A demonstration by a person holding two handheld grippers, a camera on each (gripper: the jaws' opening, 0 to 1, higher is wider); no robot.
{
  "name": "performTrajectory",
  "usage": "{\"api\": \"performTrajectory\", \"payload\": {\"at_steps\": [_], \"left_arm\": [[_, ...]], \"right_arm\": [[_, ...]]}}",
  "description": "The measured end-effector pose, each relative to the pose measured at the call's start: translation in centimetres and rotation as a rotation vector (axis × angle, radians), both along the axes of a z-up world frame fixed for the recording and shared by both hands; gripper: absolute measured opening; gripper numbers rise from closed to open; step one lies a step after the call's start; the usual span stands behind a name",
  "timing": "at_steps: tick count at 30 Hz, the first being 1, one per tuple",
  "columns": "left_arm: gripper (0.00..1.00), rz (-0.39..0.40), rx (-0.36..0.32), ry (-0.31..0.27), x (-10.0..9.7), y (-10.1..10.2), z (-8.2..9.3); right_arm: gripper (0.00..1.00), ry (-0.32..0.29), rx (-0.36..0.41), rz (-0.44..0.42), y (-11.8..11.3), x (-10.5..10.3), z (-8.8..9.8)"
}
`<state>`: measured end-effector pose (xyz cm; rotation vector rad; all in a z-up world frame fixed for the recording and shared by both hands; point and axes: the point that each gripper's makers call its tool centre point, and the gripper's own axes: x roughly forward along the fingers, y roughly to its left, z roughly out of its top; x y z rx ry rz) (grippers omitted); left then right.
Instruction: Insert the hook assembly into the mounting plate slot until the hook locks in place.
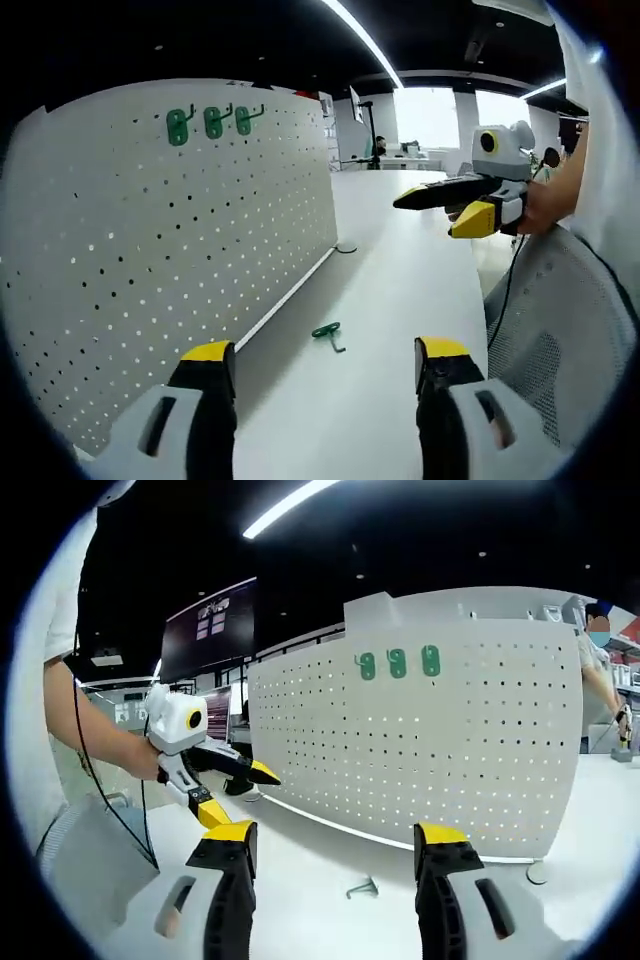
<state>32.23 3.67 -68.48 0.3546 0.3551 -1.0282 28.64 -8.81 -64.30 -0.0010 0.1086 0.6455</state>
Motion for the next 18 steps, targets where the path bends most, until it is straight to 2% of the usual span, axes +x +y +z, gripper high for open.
{"api": "performTrajectory", "payload": {"at_steps": [10, 12, 18], "left_arm": [[0.73, -0.092, 0.069, 0.027, 0.8, -1.5, -0.8], [0.73, -0.116, 0.066, 0.057, 0.7, -2.0, -1.0], [0.73, -0.163, 0.101, 0.061, 0.9, -2.7, -1.3]], "right_arm": [[0.61, 0.000, 0.004, 0.000, 0.0, 0.0, 0.1], [0.61, 0.003, 0.009, 0.000, 0.0, 0.0, 0.0], [0.62, 0.003, 0.016, -0.010, -0.3, 0.1, 0.1]]}}
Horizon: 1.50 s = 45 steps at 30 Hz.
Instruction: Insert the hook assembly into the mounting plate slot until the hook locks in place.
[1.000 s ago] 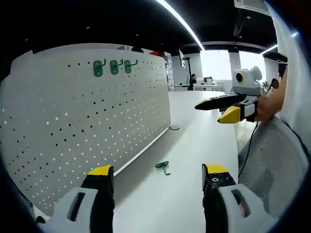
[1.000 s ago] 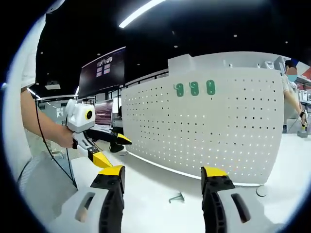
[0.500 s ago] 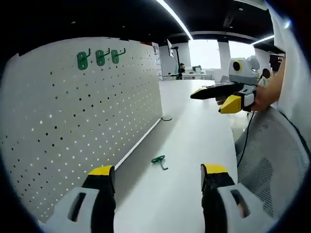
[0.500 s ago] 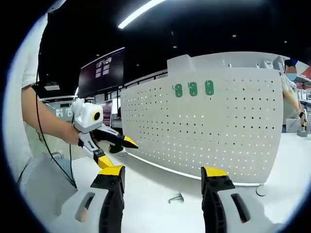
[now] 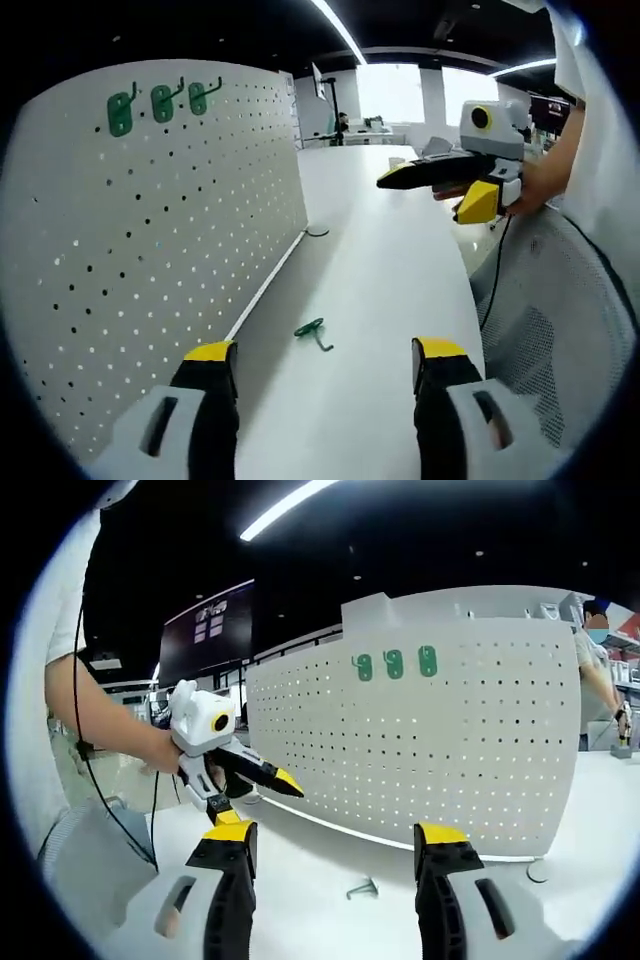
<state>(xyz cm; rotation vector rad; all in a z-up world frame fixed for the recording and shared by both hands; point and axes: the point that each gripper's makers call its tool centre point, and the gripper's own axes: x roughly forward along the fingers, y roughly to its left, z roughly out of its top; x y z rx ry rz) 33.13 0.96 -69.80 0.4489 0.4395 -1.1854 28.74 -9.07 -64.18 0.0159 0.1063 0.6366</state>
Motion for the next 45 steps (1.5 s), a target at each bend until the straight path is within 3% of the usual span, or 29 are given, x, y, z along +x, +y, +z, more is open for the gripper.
{"api": "performTrajectory", "payload": {"at_steps": [29, 45], "left_arm": [[0.69, -0.287, 0.242, -0.027, 1.3, -2.0, -3.6], [0.66, -0.479, 0.399, -0.107, 2.0, -3.2, -5.6]], "right_arm": [[0.61, -0.002, 0.005, -0.012, -0.2, 0.1, 0.1], [0.62, -0.005, 0.026, -0.019, -0.4, 0.2, 0.4]]}}
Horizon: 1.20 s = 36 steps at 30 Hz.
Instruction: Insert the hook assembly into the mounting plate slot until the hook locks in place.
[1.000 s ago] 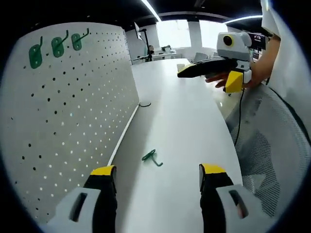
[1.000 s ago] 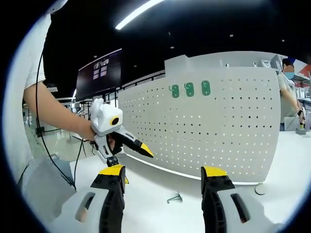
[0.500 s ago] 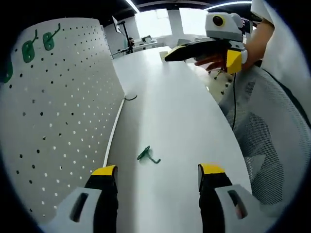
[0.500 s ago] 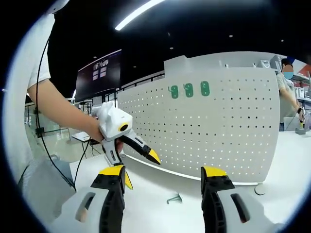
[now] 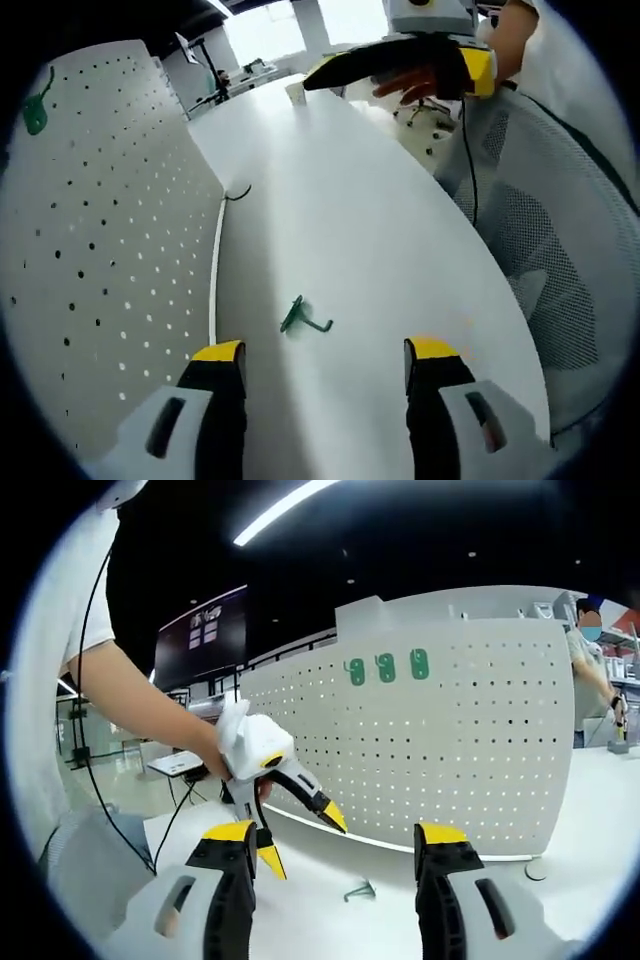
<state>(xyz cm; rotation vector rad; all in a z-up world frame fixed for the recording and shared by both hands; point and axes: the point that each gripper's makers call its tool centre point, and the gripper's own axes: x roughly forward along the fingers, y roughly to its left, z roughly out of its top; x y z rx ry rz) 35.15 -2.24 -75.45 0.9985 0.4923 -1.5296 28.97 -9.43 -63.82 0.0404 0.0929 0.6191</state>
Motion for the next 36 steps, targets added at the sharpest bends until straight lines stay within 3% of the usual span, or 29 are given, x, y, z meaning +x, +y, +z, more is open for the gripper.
{"api": "performTrajectory", "payload": {"at_steps": [9, 20, 36], "left_arm": [[0.65, -0.048, 0.025, 0.001, 0.6, -1.1, -0.4], [0.60, -0.157, 0.114, -0.033, 1.4, -1.5, -2.0], [0.59, -0.258, 0.197, -0.005, 1.5, -2.5, -4.7]], "right_arm": [[0.62, 0.005, 0.010, -0.004, -0.1, 0.1, 0.0], [0.62, 0.006, 0.013, -0.008, -0.2, 0.2, 0.0], [0.62, 0.013, 0.010, -0.002, -0.1, 0.2, -0.3]]}}
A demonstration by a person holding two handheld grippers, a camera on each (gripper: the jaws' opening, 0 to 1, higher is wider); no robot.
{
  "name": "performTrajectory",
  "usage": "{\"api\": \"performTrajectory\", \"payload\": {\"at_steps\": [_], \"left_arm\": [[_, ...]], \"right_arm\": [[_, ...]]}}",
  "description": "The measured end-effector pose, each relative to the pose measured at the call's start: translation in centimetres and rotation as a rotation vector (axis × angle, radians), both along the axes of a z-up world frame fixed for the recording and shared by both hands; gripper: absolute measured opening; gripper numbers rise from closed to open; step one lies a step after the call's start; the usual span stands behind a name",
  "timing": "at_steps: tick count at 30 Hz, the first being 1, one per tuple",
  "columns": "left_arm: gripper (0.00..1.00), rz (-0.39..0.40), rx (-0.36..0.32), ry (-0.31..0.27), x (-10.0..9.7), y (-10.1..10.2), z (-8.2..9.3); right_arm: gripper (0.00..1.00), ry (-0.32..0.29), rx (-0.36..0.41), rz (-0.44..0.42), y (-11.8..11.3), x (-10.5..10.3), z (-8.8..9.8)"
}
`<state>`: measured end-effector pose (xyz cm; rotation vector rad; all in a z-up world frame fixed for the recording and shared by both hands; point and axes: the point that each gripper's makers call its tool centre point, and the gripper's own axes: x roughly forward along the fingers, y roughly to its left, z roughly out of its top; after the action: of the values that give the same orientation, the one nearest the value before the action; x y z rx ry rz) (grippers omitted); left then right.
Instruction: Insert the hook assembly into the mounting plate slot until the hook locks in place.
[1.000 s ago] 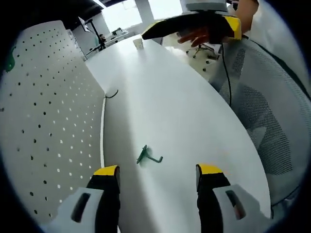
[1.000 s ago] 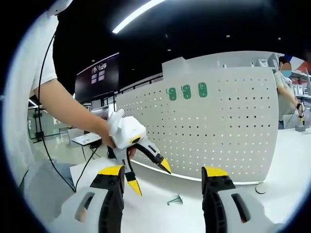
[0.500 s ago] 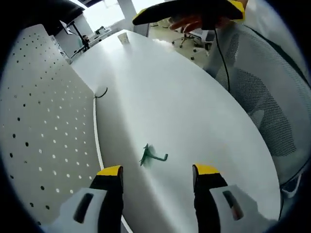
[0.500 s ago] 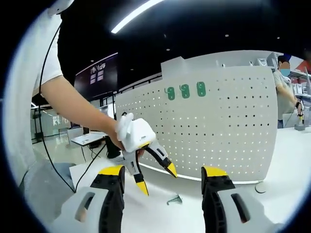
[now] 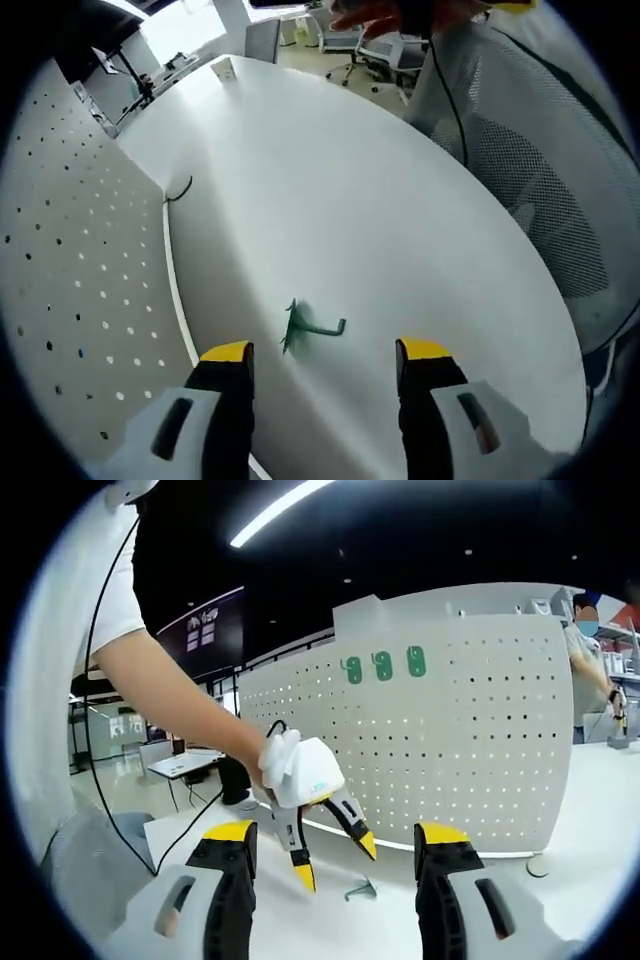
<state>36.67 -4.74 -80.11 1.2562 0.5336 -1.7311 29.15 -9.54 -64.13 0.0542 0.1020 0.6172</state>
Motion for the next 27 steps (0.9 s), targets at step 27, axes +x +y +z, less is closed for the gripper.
{"api": "performTrajectory", "payload": {"at_steps": [27], "left_arm": [[0.61, -0.092, 0.140, 0.072, 0.1, -0.4, -3.0]], "right_arm": [[0.60, 0.014, 0.018, -0.027, -0.8, 0.3, 0.0]]}}
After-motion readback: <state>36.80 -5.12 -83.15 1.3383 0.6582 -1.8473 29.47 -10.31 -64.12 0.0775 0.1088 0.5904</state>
